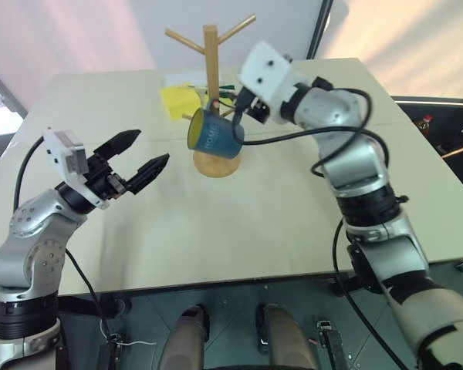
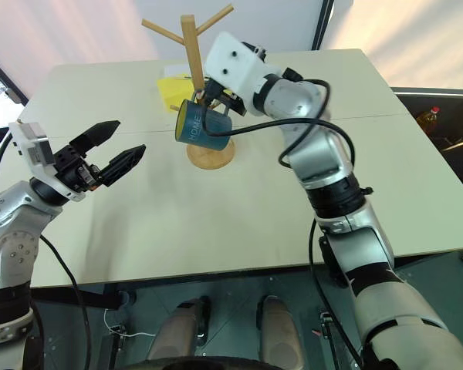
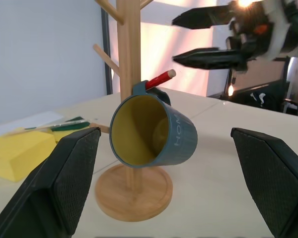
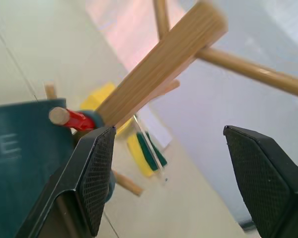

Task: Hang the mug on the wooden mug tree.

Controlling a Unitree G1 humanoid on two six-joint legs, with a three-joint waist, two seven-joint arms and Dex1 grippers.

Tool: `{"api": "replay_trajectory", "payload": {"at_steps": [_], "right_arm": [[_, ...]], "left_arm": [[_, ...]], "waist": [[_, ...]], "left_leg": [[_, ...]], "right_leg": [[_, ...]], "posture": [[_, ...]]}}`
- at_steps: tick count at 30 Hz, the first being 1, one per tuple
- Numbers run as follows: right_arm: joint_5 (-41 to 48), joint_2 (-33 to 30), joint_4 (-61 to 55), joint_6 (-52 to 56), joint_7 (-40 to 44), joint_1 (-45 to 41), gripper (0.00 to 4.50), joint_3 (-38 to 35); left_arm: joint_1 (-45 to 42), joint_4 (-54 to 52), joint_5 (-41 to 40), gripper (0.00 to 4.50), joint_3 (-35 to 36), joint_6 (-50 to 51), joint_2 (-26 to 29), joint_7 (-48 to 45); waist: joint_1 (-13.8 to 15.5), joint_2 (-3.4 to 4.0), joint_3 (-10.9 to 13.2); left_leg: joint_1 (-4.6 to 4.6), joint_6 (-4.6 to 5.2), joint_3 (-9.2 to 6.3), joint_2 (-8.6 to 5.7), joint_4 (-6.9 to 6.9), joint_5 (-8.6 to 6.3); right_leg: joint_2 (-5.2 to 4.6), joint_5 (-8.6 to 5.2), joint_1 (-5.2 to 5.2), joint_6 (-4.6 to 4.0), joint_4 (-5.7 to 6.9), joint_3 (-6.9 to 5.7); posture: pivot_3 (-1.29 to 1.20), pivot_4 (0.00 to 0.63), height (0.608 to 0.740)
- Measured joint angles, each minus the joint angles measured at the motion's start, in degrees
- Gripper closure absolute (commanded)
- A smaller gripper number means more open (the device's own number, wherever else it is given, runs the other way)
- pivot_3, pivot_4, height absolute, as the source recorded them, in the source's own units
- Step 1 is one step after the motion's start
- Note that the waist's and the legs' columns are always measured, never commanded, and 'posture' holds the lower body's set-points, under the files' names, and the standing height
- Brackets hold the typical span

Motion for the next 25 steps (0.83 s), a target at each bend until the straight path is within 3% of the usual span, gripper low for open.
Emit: {"api": "replay_trajectory", "payload": {"at_steps": [6, 10, 14, 25], "right_arm": [[15.9, -2.0, -6.8, 1.8, 6.1, 13.8, 0.92, -12.3], [22.2, -2.0, -8.5, 3.6, 6.9, 21.8, 0.92, -16.2], [24.3, -1.0, -6.1, 3.0, 5.5, 26.5, 0.92, -17.3], [25.6, -0.7, -0.2, -2.3, 4.4, 28.9, 0.92, -17.0]], "left_arm": [[2.3, 3.6, 3.3, 0.00, 0.3, -0.2, -1.4, 4.0], [3.6, 7.9, 6.1, 0.00, 0.2, -1.2, -3.8, 6.5], [4.9, 9.9, 8.2, 0.00, 0.2, -2.4, -5.5, 8.2], [6.5, 12.0, 11.9, 0.00, 0.3, -4.5, -6.1, 9.7]], "waist": [[0.1, 0.01, 0.0], [-0.1, 0.00, 0.0], [0.0, 0.00, 0.0], [0.2, 0.00, 0.0]], "left_leg": [[0.02, 0.00, 0.02, 0.01, 0.02, 0.00], [0.05, 0.00, 0.02, 0.05, 0.02, 0.00], [0.03, -0.01, 0.02, 0.05, 0.05, -0.01], [-0.10, -0.02, 0.08, 0.05, -0.11, -0.01]], "right_leg": [[-0.01, 0.00, 0.05, 0.00, -0.01, 0.01], [0.01, 0.01, 0.04, -0.02, -0.01, 0.01], [-0.01, 0.03, 0.04, -0.06, -0.04, 0.01], [-0.01, 0.09, 0.14, -0.11, -0.62, 0.00]], "posture": [[0.00, 0.150, 0.740], [0.00, 0.150, 0.740], [0.00, 0.150, 0.740], [0.00, 0.150, 0.740]]}}
